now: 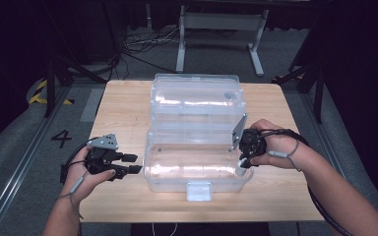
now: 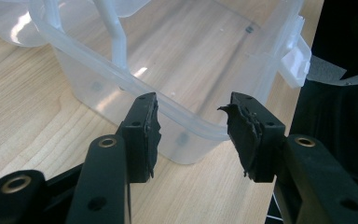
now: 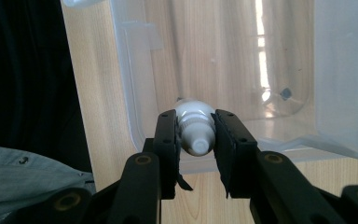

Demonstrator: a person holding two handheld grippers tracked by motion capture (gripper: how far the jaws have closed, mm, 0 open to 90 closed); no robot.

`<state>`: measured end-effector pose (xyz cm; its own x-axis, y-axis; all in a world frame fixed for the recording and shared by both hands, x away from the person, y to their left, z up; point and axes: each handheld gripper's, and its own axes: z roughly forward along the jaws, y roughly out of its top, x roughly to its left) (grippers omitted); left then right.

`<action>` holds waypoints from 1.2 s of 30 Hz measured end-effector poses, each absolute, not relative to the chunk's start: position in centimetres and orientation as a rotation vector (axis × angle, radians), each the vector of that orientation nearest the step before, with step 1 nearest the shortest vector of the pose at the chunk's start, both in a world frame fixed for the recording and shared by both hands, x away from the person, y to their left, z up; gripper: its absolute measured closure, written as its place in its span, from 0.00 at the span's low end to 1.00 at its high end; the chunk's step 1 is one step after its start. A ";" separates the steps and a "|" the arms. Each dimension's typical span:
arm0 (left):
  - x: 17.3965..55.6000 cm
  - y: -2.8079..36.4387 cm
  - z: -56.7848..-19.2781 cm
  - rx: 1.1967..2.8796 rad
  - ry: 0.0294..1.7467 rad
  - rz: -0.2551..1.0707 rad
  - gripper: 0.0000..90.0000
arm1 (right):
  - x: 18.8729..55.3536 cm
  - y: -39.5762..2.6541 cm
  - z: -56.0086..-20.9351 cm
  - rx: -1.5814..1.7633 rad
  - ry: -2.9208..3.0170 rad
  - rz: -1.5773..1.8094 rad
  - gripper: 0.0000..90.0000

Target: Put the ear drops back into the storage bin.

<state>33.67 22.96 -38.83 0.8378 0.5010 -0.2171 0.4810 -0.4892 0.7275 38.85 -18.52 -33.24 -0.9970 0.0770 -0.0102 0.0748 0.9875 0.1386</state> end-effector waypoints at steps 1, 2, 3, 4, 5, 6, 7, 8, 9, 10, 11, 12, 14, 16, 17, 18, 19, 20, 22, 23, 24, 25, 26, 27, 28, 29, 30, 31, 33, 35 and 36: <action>33.7 23.0 -38.8 2.165 0.714 0.030 0.59 | 38.9 -18.5 -33.2 0.119 3.116 0.216 0.79; 33.7 23.0 -38.8 2.165 0.713 0.030 0.59 | 38.8 -18.5 -33.5 0.126 3.116 0.199 0.79; 33.7 22.9 -38.9 2.166 0.714 0.029 0.59 | 38.8 -18.4 -33.6 0.125 3.118 0.187 0.79; 33.7 22.9 -38.9 2.167 0.714 0.027 0.59 | 38.8 -18.4 -33.8 0.116 3.119 0.184 0.79; 33.7 22.9 -38.9 2.168 0.714 0.026 0.59 | 38.9 -18.3 -34.0 0.113 3.115 0.178 0.79; 33.7 22.9 -38.9 2.168 0.713 0.026 0.59 | 38.9 -18.3 -34.1 0.109 3.119 0.171 0.79; 33.7 22.9 -38.9 2.168 0.712 0.026 0.59 | 38.9 -18.3 -34.3 0.109 3.119 0.169 0.79; 33.7 22.9 -38.9 2.167 0.713 0.025 0.59 | 38.9 -18.3 -34.4 0.110 3.123 0.166 0.79; 33.7 23.0 -38.9 2.168 0.713 0.026 0.59 | 38.9 -18.3 -34.6 0.107 3.121 0.175 0.79; 33.7 23.0 -38.9 2.167 0.712 0.025 0.59 | 38.9 -18.2 -34.7 0.101 3.123 0.169 0.79; 33.7 23.0 -38.9 2.168 0.712 0.026 0.59 | 39.0 -18.2 -34.8 0.095 3.125 0.159 0.79; 33.7 23.0 -38.9 2.168 0.713 0.026 0.59 | 39.0 -18.2 -35.0 0.099 3.128 0.157 0.79; 33.7 23.0 -38.9 2.169 0.712 0.025 0.59 | 39.0 -18.2 -35.3 0.103 3.130 0.156 0.79; 33.7 23.0 -38.9 2.168 0.712 0.025 0.59 | 39.0 -18.2 -35.6 0.108 3.136 0.147 0.79; 33.7 23.0 -38.9 2.168 0.712 0.025 0.59 | 39.0 -18.2 -35.6 0.108 3.136 0.147 0.79; 33.7 23.0 -38.9 2.169 0.711 0.025 0.59 | 39.0 -18.2 -35.8 0.099 3.135 0.143 0.79; 33.7 22.9 -38.9 2.169 0.712 0.024 0.59 | 39.0 -18.1 -35.9 0.104 3.138 0.130 0.79; 33.7 22.9 -38.9 2.170 0.712 0.024 0.59 | 39.0 -18.1 -36.0 0.098 3.135 0.132 0.79; 33.8 22.9 -38.9 2.172 0.709 0.024 0.59 | 39.0 -18.0 -36.2 0.100 3.141 0.117 0.79; 33.8 22.9 -38.9 2.172 0.708 0.024 0.59 | 39.0 -18.0 -36.4 0.092 3.143 0.115 0.79; 33.8 22.9 -38.9 2.172 0.708 0.024 0.59 | 39.0 -18.0 -36.5 0.103 3.145 0.118 0.79; 33.8 22.9 -38.9 2.172 0.708 0.024 0.59 | 39.0 -18.0 -36.7 0.105 3.148 0.114 0.79; 33.8 22.9 -39.0 2.171 0.710 0.023 0.59 | 39.0 -17.9 -36.8 0.107 3.151 0.110 0.79; 33.8 22.9 -39.0 2.172 0.710 0.023 0.59 | 39.1 -17.9 -37.0 0.100 3.149 0.116 0.79; 33.8 22.9 -39.0 2.172 0.710 0.020 0.59 | 39.1 -17.8 -37.1 0.096 3.151 0.116 0.79; 33.8 22.9 -39.0 2.172 0.711 0.020 0.59 | 39.1 -17.8 -37.4 0.099 3.157 0.108 0.79; 33.8 22.9 -39.0 2.172 0.711 0.020 0.59 | 39.1 -17.7 -37.6 0.097 3.160 0.104 0.79; 33.8 22.9 -39.0 2.172 0.711 0.021 0.59 | 39.1 -17.6 -37.7 0.093 3.163 0.096 0.79; 33.8 22.9 -39.0 2.172 0.711 0.021 0.59 | 39.1 -17.5 -38.1 0.094 3.168 0.098 0.79; 33.8 22.9 -39.0 2.172 0.711 0.020 0.59 | 39.1 -17.4 -38.3 0.093 3.166 0.092 0.79; 33.8 22.9 -39.0 2.172 0.710 0.020 0.59 | 39.1 -17.4 -38.4 0.089 3.171 0.091 0.79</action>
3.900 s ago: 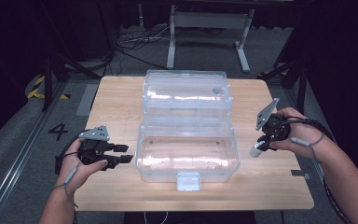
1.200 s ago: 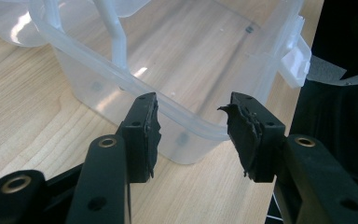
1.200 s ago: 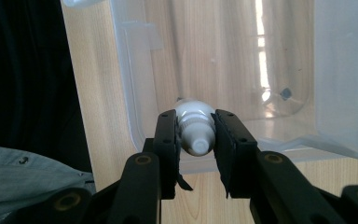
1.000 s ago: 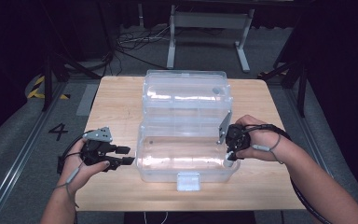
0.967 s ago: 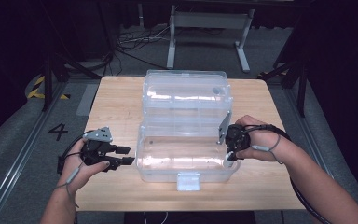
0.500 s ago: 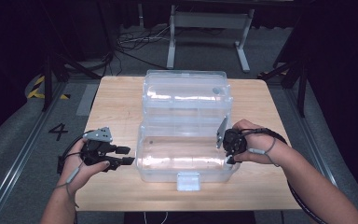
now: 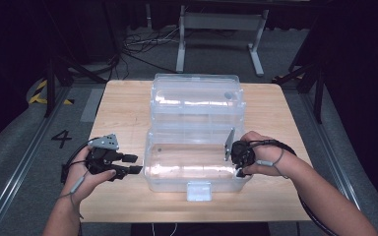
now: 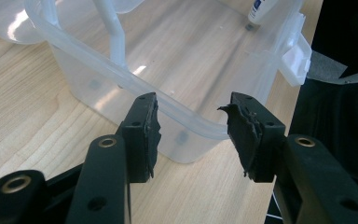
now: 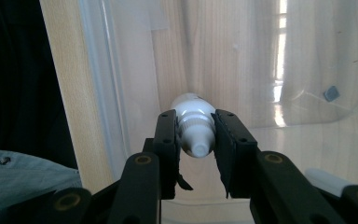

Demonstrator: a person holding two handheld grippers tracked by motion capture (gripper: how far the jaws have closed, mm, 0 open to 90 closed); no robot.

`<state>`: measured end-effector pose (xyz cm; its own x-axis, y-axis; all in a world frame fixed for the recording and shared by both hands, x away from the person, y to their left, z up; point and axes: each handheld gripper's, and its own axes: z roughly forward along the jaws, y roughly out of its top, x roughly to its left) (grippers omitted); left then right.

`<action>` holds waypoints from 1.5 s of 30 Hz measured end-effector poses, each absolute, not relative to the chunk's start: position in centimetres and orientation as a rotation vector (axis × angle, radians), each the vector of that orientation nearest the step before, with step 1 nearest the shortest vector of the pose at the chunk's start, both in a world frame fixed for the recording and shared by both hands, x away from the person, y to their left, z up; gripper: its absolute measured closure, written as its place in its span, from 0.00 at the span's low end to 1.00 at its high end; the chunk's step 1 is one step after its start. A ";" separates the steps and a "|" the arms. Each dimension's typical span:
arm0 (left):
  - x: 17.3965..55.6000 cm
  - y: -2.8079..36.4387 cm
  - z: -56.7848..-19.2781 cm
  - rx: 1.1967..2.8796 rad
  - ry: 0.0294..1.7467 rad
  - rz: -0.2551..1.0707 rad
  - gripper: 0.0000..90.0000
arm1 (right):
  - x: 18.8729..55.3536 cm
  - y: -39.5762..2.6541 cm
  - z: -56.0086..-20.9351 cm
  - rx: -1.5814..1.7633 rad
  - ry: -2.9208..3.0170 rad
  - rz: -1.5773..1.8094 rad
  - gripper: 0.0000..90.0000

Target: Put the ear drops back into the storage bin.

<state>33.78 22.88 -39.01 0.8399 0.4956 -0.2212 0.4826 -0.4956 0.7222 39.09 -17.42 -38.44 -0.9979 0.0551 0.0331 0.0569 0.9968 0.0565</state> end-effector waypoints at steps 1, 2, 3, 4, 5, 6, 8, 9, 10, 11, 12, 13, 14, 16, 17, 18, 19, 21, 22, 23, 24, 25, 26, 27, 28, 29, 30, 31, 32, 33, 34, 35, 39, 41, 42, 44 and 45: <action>33.8 22.9 -39.0 2.173 0.709 0.022 0.59 | 39.1 -17.4 -38.6 -0.091 -3.107 -0.086 0.79; 33.8 22.9 -39.0 2.173 0.709 0.022 0.59 | 39.1 -17.4 -38.7 -0.091 -3.108 -0.083 0.79; 33.8 22.8 -39.0 2.174 0.709 0.022 0.59 | 39.1 -17.4 -38.8 -0.088 -3.106 -0.080 0.79; 33.8 22.8 -39.0 2.175 0.708 0.023 0.59 | 39.1 -17.4 -38.9 -0.098 -3.107 -0.083 0.79; 33.8 22.8 -39.0 2.173 0.710 0.020 0.59 | 39.1 -17.4 -39.0 -0.095 -3.108 -0.072 0.79; 33.8 22.8 -39.0 2.174 0.710 0.018 0.59 | 39.1 -17.4 -39.1 -0.096 -3.104 -0.066 0.79; 33.8 22.7 -39.1 2.176 0.709 0.016 0.59 | 39.1 -17.4 -39.3 -0.096 -3.106 -0.060 0.79; 33.8 22.7 -39.1 2.176 0.709 0.016 0.59 | 39.1 -17.4 -39.3 -0.096 -3.106 -0.060 0.79; 33.8 22.7 -39.1 2.177 0.707 0.017 0.59 | 39.1 -17.5 -39.4 -0.096 -3.105 -0.063 0.79; 33.8 22.7 -39.1 2.178 0.707 0.016 0.59 | 39.1 -17.5 -39.4 -0.096 -3.105 -0.063 0.79; 33.8 22.7 -39.1 2.178 0.709 0.016 0.59 | 39.1 -17.5 -39.5 -0.098 -3.106 -0.057 0.79; 33.8 22.7 -39.1 2.177 0.710 0.014 0.59 | 39.1 -17.5 -39.5 -0.097 -3.107 -0.056 0.79; 33.8 22.7 -39.1 2.178 0.711 0.014 0.59 | 39.1 -17.5 -39.5 -0.099 -3.107 -0.057 0.79; 33.8 22.7 -39.1 2.178 0.710 0.013 0.59 | 39.1 -17.5 -39.6 -0.100 -3.104 -0.048 0.79; 33.8 22.7 -39.2 2.179 0.709 0.013 0.59 | 39.1 -17.5 -39.6 -0.094 -3.108 -0.043 0.79; 33.8 22.7 -39.2 2.180 0.709 0.012 0.59 | 39.1 -17.5 -39.6 -0.097 -3.110 -0.038 0.79; 33.8 22.7 -39.2 2.180 0.710 0.011 0.59 | 39.1 -17.4 -39.6 -0.099 -3.110 -0.035 0.79; 33.8 22.7 -39.2 2.184 0.709 0.011 0.59 | 39.1 -17.4 -39.6 -0.096 -3.111 -0.039 0.79; 33.8 22.7 -39.2 2.183 0.708 0.011 0.59 | 39.1 -17.4 -39.6 -0.092 -3.111 -0.037 0.78; 33.8 22.7 -39.2 2.183 0.708 0.011 0.59 | 39.1 -17.4 -39.6 -0.100 -3.109 -0.042 0.76; 33.8 22.7 -39.2 2.183 0.709 0.011 0.59 | 39.1 -17.4 -39.6 -0.093 -3.111 -0.056 0.75; 33.8 22.7 -39.2 2.182 0.709 0.011 0.59 | 39.1 -17.4 -39.5 -0.094 -3.113 -0.058 0.75; 33.8 22.7 -39.2 2.183 0.708 0.012 0.59 | 39.0 -17.5 -39.4 -0.092 -3.114 -0.060 0.75; 33.8 22.7 -39.2 2.183 0.708 0.012 0.59 | 39.0 -17.5 -39.3 -0.091 -3.116 -0.058 0.74; 33.8 22.7 -39.2 2.182 0.708 0.012 0.59 | 38.9 -17.5 -39.2 -0.095 -3.115 -0.069 0.74; 33.8 22.7 -39.2 2.182 0.709 0.012 0.59 | 38.9 -17.5 -39.0 -0.083 -3.119 -0.076 0.74; 33.8 22.7 -39.2 2.183 0.709 0.012 0.59 | 38.9 -17.5 -38.8 -0.094 -3.119 -0.088 0.74; 33.8 22.7 -39.1 2.182 0.710 0.013 0.59 | 38.9 -17.6 -38.6 -0.091 -3.123 -0.098 0.74; 33.8 22.7 -39.1 2.182 0.709 0.013 0.59 | 38.8 -17.6 -38.4 -0.100 -3.120 -0.099 0.74; 33.8 22.7 -39.1 2.182 0.709 0.013 0.59 | 38.8 -17.7 -38.2 -0.106 -3.121 -0.110 0.73; 33.8 22.7 -39.1 2.181 0.709 0.013 0.59 | 38.8 -17.7 -38.2 -0.106 -3.121 -0.110 0.73; 33.8 22.7 -39.1 2.178 0.709 0.014 0.59 | 38.7 -17.7 -37.9 -0.105 -3.127 -0.131 0.73; 33.8 22.8 -39.1 2.182 0.708 0.016 0.59 | 38.4 -18.0 -36.6 -0.130 -3.128 -0.182 0.72; 33.8 22.8 -39.1 2.179 0.710 0.017 0.59 | 38.3 -18.2 -36.0 -0.134 -3.129 -0.240 0.72; 33.9 22.7 -39.0 2.178 0.707 0.017 0.59 | 38.3 -18.2 -35.7 -0.133 -3.123 -0.259 0.72; 33.9 22.7 -39.0 2.180 0.704 0.015 0.59 | 38.0 -18.3 -35.1 -0.142 -3.123 -0.294 0.72; 33.9 22.7 -39.0 2.180 0.702 0.016 0.59 | 37.9 -18.3 -34.9 -0.146 -3.120 -0.321 0.72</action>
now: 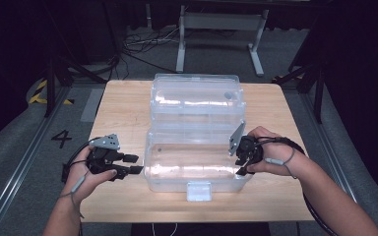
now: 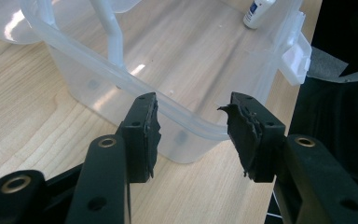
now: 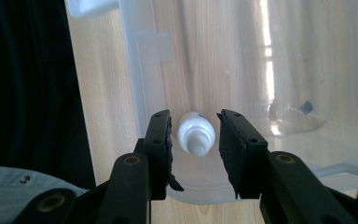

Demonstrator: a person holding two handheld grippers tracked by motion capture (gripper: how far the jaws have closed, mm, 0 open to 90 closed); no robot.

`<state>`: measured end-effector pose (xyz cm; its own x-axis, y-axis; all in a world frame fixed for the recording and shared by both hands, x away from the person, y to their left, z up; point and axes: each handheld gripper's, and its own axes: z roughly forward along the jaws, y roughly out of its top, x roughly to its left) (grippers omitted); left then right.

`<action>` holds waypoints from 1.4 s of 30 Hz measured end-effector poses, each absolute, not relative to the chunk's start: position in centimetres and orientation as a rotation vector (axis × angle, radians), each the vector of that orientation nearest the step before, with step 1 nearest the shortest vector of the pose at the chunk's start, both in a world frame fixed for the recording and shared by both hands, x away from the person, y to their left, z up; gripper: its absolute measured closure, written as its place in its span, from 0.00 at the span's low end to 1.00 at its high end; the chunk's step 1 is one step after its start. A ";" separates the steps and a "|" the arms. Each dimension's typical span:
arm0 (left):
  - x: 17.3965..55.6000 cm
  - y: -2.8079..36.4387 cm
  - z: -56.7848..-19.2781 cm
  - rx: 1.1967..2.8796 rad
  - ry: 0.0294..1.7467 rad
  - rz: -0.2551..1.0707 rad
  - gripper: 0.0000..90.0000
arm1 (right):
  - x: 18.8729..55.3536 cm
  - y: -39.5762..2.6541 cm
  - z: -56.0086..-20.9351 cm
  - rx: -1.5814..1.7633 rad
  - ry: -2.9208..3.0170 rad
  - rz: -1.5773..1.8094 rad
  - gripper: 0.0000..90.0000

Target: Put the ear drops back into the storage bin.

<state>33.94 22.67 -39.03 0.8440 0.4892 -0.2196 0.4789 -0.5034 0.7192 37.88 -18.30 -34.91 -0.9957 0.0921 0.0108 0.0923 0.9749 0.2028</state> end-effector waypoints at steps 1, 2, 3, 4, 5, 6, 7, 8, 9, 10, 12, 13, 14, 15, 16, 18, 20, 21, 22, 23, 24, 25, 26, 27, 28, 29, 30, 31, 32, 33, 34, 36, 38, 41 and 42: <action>34.0 22.7 -39.0 2.183 0.700 0.016 0.59 | 37.7 -18.3 -34.7 -0.149 -3.117 -0.343 0.71; 34.0 22.6 -39.1 2.181 0.701 0.014 0.59 | 37.5 -18.3 -34.6 -0.151 -3.108 -0.376 0.70; 34.0 22.6 -39.1 2.180 0.703 0.014 0.59 | 37.3 -18.3 -34.6 -0.148 -3.099 -0.414 0.70; 34.1 22.6 -39.0 2.179 0.703 0.015 0.59 | 37.1 -18.2 -34.6 -0.163 -3.093 -0.416 0.70; 34.1 22.5 -39.0 2.178 0.700 0.014 0.59 | 36.9 -18.2 -34.7 -0.137 -3.091 -0.442 0.69; 34.1 22.5 -39.0 2.178 0.700 0.014 0.59 | 36.9 -18.2 -34.7 -0.137 -3.091 -0.442 0.69; 34.1 22.5 -39.0 2.180 0.698 0.014 0.59 | 36.7 -18.1 -34.7 -0.145 -3.086 -0.458 0.69; 34.2 22.5 -39.0 2.180 0.697 0.014 0.59 | 36.5 -18.0 -34.9 -0.133 -3.083 -0.491 0.69; 34.2 22.5 -39.0 2.177 0.696 0.015 0.59 | 36.3 -17.9 -35.2 -0.138 -3.078 -0.505 0.69; 34.2 22.5 -39.0 2.178 0.696 0.014 0.59 | 36.2 -17.8 -35.5 -0.124 -3.077 -0.523 0.69; 34.3 22.5 -39.0 2.180 0.694 0.014 0.59 | 35.9 -17.7 -36.3 -0.132 -3.065 -0.566 0.69; 34.3 22.4 -39.0 2.176 0.694 0.013 0.59 | 35.9 -17.7 -36.6 -0.131 -3.060 -0.578 0.69; 34.4 22.4 -39.0 2.176 0.692 0.015 0.59 | 35.8 -17.7 -37.0 -0.139 -3.055 -0.585 0.70; 34.4 22.3 -38.9 2.178 0.691 0.014 0.59 | 35.8 -17.7 -37.3 -0.144 -3.050 -0.596 0.70; 34.4 22.3 -38.9 2.178 0.691 0.014 0.59 | 35.8 -17.7 -37.6 -0.143 -3.046 -0.610 0.70; 34.5 22.2 -39.0 2.179 0.687 0.011 0.59 | 35.7 -17.8 -37.9 -0.146 -3.041 -0.614 0.70; 34.6 22.2 -39.1 2.181 0.687 0.010 0.59 | 35.7 -17.8 -38.5 -0.155 -3.037 -0.605 0.71; 34.6 22.1 -39.1 2.182 0.687 0.009 0.59 | 35.7 -17.8 -38.7 -0.153 -3.036 -0.601 0.71; 34.6 22.1 -39.1 2.180 0.687 0.009 0.59 | 35.7 -17.8 -38.9 -0.150 -3.038 -0.593 0.71; 34.6 22.1 -39.0 2.179 0.686 0.009 0.59 | 35.8 -17.8 -39.2 -0.151 -3.044 -0.588 0.72; 34.5 22.1 -39.0 2.180 0.684 0.011 0.59 | 35.7 -17.7 -39.4 -0.151 -3.048 -0.570 0.73; 34.5 22.1 -39.0 2.176 0.686 0.011 0.59 | 35.7 -17.7 -39.5 -0.156 -3.051 -0.552 0.74; 34.5 22.1 -39.0 2.177 0.687 0.013 0.59 | 35.7 -17.6 -39.8 -0.136 -3.055 -0.549 0.75; 34.6 22.1 -39.0 2.177 0.689 0.015 0.59 | 35.6 -17.5 -39.9 -0.130 -3.058 -0.532 0.77; 34.6 22.1 -39.0 2.175 0.692 0.015 0.59 | 35.5 -17.4 -40.1 -0.124 -3.061 -0.523 0.80; 34.6 22.1 -38.9 2.173 0.696 0.014 0.59 | 35.5 -17.4 -40.3 -0.113 -3.069 -0.511 0.83; 34.6 22.2 -38.9 2.174 0.697 0.014 0.59 | 35.5 -17.3 -40.4 -0.118 -3.074 -0.481 0.87; 34.6 22.2 -38.9 2.176 0.695 0.017 0.59 | 35.5 -17.3 -40.6 -0.098 -3.084 -0.454 0.90; 34.6 22.2 -38.9 2.175 0.696 0.020 0.59 | 35.4 -17.2 -40.6 -0.097 -3.080 -0.438 0.91; 34.6 22.2 -38.8 2.173 0.697 0.021 0.59 | 35.4 -17.2 -40.6 -0.090 -3.091 -0.430 0.91; 34.7 22.2 -38.8 2.173 0.699 0.021 0.59 | 35.3 -17.0 -40.6 -0.070 -3.108 -0.425 0.92; 34.8 22.2 -38.7 2.174 0.706 0.023 0.59 | 35.1 -16.7 -40.6 -0.050 -3.126 -0.386 0.93; 34.8 22.1 -38.6 2.175 0.703 0.024 0.59 | 35.1 -16.7 -40.5 -0.033 -3.130 -0.375 0.93; 34.8 21.9 -38.4 2.173 0.696 0.023 0.59 | 35.1 -16.7 -40.6 -0.033 -3.129 -0.380 0.93; 34.8 21.8 -38.2 2.171 0.694 0.023 0.59 | 35.1 -16.7 -40.6 -0.030 -3.134 -0.384 0.93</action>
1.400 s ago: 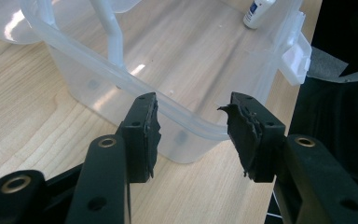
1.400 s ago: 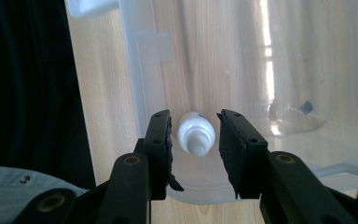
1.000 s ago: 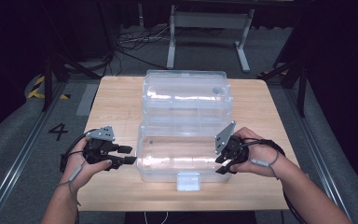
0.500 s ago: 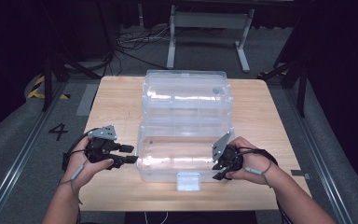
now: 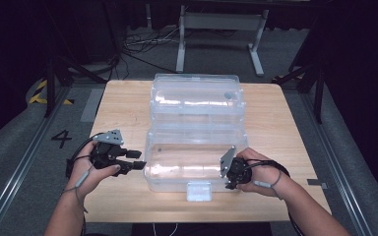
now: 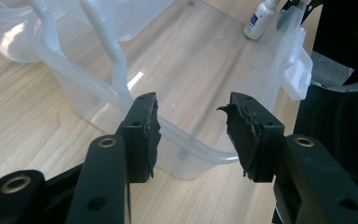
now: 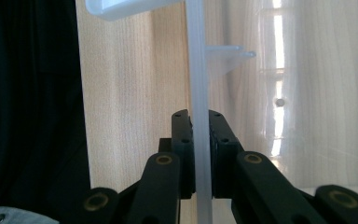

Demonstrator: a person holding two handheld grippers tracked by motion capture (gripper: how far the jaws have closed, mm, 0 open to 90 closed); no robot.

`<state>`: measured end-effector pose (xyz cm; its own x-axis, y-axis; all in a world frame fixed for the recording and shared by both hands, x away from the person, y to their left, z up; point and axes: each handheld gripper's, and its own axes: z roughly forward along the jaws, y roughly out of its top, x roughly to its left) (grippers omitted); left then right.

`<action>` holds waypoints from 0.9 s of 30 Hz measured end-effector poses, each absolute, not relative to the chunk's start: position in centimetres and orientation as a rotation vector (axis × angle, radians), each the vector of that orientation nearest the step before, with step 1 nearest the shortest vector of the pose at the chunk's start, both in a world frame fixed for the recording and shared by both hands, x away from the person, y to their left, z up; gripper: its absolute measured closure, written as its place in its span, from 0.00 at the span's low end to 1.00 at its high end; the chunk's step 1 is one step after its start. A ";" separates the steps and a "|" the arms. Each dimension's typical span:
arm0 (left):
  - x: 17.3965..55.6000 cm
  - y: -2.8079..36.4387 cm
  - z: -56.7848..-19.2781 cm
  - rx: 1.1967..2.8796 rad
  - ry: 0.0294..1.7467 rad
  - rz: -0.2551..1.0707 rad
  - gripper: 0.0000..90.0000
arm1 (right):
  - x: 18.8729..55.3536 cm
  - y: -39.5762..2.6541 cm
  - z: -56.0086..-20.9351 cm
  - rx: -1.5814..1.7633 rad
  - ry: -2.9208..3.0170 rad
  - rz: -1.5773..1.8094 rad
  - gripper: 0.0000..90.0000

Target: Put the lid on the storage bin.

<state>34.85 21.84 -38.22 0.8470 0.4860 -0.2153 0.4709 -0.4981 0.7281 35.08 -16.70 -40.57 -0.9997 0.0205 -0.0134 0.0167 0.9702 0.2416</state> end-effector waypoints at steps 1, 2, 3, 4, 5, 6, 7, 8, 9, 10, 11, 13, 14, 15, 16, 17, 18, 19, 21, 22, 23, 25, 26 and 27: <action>34.8 21.8 -38.1 2.169 0.693 0.028 0.60 | 35.1 -16.7 -40.6 0.028 3.100 0.386 0.93; 34.9 21.7 -37.9 2.170 0.688 0.033 0.59 | 35.1 -16.8 -40.6 0.036 3.101 0.394 0.93; 34.9 21.7 -37.7 2.171 0.683 0.035 0.60 | 35.0 -16.8 -40.6 0.049 3.100 0.403 0.93; 34.9 21.5 -37.5 2.166 0.681 0.037 0.60 | 35.1 -16.9 -40.6 0.043 3.100 0.401 0.93; 35.0 21.4 -37.3 2.163 0.677 0.039 0.60 | 35.0 -16.9 -40.6 0.054 3.102 0.409 0.93; 35.0 21.3 -37.1 2.165 0.672 0.041 0.60 | 35.0 -17.0 -40.6 0.064 3.101 0.417 0.93; 35.1 21.1 -36.9 2.166 0.665 0.047 0.60 | 35.0 -17.0 -40.6 0.062 3.099 0.423 0.93; 35.2 20.9 -36.6 2.166 0.657 0.052 0.60 | 35.0 -17.1 -40.7 0.064 3.097 0.430 0.93; 35.3 20.7 -36.3 2.166 0.654 0.055 0.60 | 35.1 -17.1 -40.7 0.061 3.097 0.440 0.93; 35.4 20.4 -36.0 2.174 0.649 0.058 0.60 | 35.1 -17.2 -40.7 0.067 3.092 0.450 0.93; 35.4 20.4 -36.0 2.174 0.649 0.058 0.60 | 35.1 -17.2 -40.7 0.067 3.092 0.450 0.93; 35.7 20.0 -35.4 2.185 0.634 0.065 0.60 | 35.1 -17.3 -40.7 0.071 3.098 0.467 0.93; 35.9 19.7 -35.2 2.188 0.634 0.071 0.60 | 35.1 -17.4 -40.7 0.073 3.097 0.475 0.93; 36.0 19.5 -34.9 2.195 0.627 0.071 0.60 | 35.1 -17.4 -40.7 0.070 3.096 0.476 0.92; 36.1 19.2 -34.6 2.198 0.622 0.073 0.60 | 35.1 -17.4 -40.7 0.074 3.099 0.475 0.93; 36.3 18.9 -34.4 2.194 0.619 0.074 0.60 | 35.1 -17.4 -40.7 0.067 3.098 0.472 0.93; 36.5 18.6 -34.1 2.195 0.611 0.071 0.60 | 35.1 -17.3 -40.7 0.070 3.098 0.472 0.93; 36.7 18.4 -33.9 2.196 0.604 0.067 0.60 | 35.1 -17.4 -40.7 0.064 3.101 0.473 0.93; 37.2 17.9 -33.6 2.197 0.598 0.064 0.60 | 35.2 -17.4 -40.7 0.058 3.097 0.482 0.93; 37.5 17.7 -33.4 2.194 0.591 0.060 0.60 | 35.2 -17.5 -40.7 0.057 3.097 0.484 0.92; 37.7 17.4 -33.2 2.193 0.584 0.056 0.60 | 35.2 -17.5 -40.8 0.058 3.098 0.487 0.92; 38.1 17.0 -32.8 2.193 0.575 0.062 0.60 | 35.1 -17.5 -40.8 0.074 3.100 0.490 0.92; 38.1 17.0 -32.8 2.193 0.575 0.062 0.60 | 35.1 -17.5 -40.8 0.074 3.100 0.490 0.92; 38.4 16.7 -32.4 2.191 0.571 0.064 0.60 | 35.2 -17.5 -40.8 0.075 3.101 0.493 0.92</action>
<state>38.41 16.71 -32.44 0.8945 0.4216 -0.1487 0.3779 -0.5354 0.7553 35.16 -17.51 -40.77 -0.9989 0.0471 0.0067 0.0469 0.9495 0.3102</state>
